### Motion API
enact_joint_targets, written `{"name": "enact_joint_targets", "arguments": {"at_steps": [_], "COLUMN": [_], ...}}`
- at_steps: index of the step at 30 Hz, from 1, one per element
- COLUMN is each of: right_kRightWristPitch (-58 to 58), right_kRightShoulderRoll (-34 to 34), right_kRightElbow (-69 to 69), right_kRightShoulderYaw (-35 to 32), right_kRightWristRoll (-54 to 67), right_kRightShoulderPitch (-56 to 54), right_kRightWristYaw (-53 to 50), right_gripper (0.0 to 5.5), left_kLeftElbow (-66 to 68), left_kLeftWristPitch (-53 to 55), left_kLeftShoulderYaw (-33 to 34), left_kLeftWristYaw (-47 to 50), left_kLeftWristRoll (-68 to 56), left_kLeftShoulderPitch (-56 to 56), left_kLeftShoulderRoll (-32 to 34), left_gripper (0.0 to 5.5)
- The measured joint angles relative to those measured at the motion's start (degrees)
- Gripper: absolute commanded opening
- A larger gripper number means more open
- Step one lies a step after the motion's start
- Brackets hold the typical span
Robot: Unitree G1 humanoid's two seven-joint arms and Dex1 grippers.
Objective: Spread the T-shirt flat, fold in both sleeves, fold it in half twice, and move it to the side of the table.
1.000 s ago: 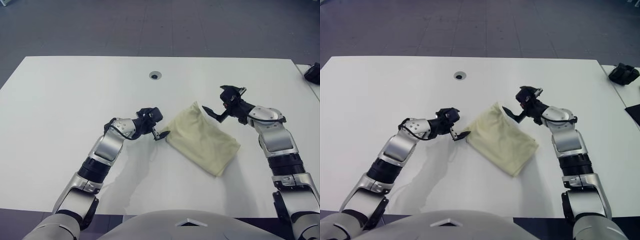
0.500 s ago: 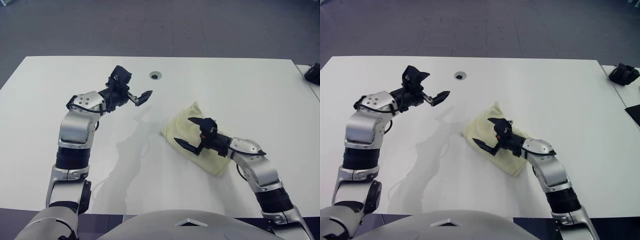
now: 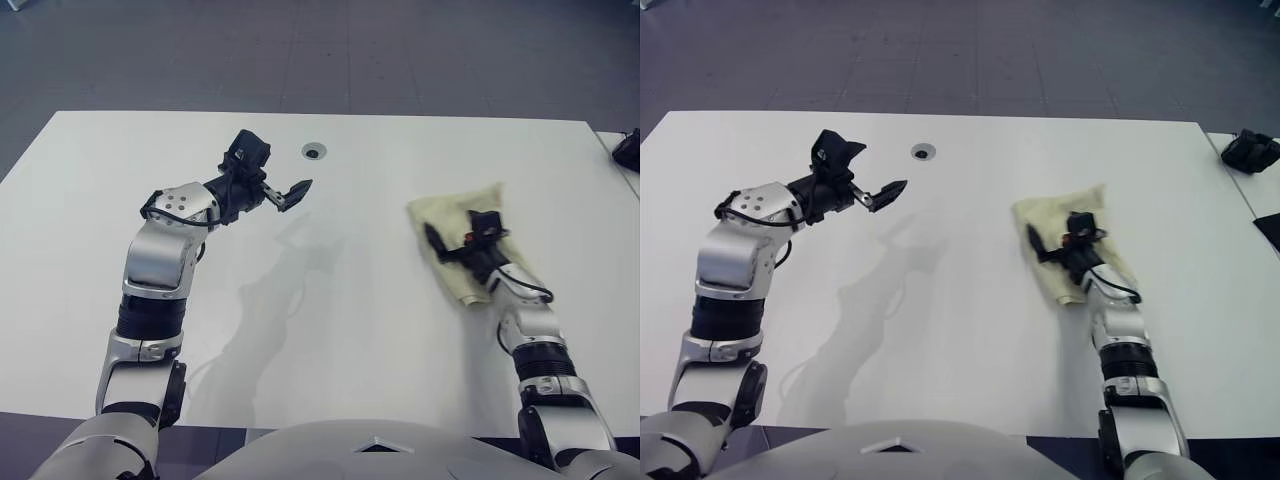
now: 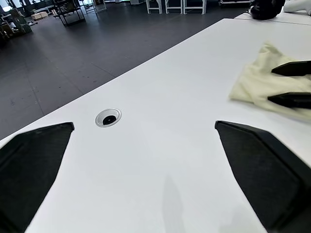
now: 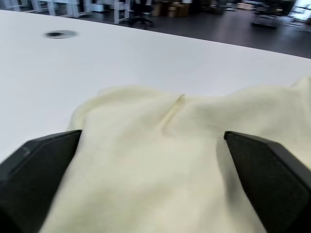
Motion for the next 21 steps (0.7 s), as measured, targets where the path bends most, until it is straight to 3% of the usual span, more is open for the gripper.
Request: {"name": "enact_joint_targets", "arguments": {"at_steps": [4, 7, 11, 14, 17, 21], "right_kRightWristPitch": [-0.2, 4.8, 12.7, 19.9, 23.4, 25.2], "right_kRightShoulderRoll": [-4.6, -4.6, -2.0, 5.0, 11.9, 12.4], "right_kRightElbow": [5.0, -4.7, -22.4, -35.6, -36.8, -35.9], "right_kRightShoulderYaw": [-6.6, -7.8, -5.6, 0.7, 5.7, 5.3], "right_kRightWristRoll": [0.7, 0.5, 0.8, -0.5, -3.3, -5.5], "right_kRightShoulderPitch": [1.8, 6.1, 6.3, -0.4, -4.0, -3.6], "right_kRightWristYaw": [-4.7, -7.6, -11.0, -16.5, -20.2, -21.4], "right_gripper": [5.37, 5.37, 5.37, 5.37, 5.37, 5.37], "left_kLeftElbow": [-2.0, -2.6, -2.6, -2.0, 0.2, 2.3], "left_kLeftWristPitch": [2.4, 3.2, 3.1, 1.5, 0.6, -0.6], "left_kLeftShoulderYaw": [0.9, 2.8, 5.1, 8.6, 9.6, 9.9], "left_kLeftWristYaw": [5.8, 9.6, 14.5, 22.9, 26.7, 27.5], "left_kLeftWristRoll": [0.0, 0.0, 0.1, 2.4, 2.9, 2.8], "left_kLeftShoulderPitch": [2.3, 2.9, 2.9, 3.3, 3.5, 3.3], "left_kLeftShoulderRoll": [-2.5, -3.9, -4.9, -7.3, -8.8, -9.0], "left_gripper": [5.40, 5.40, 5.40, 5.40, 5.40, 5.40]}}
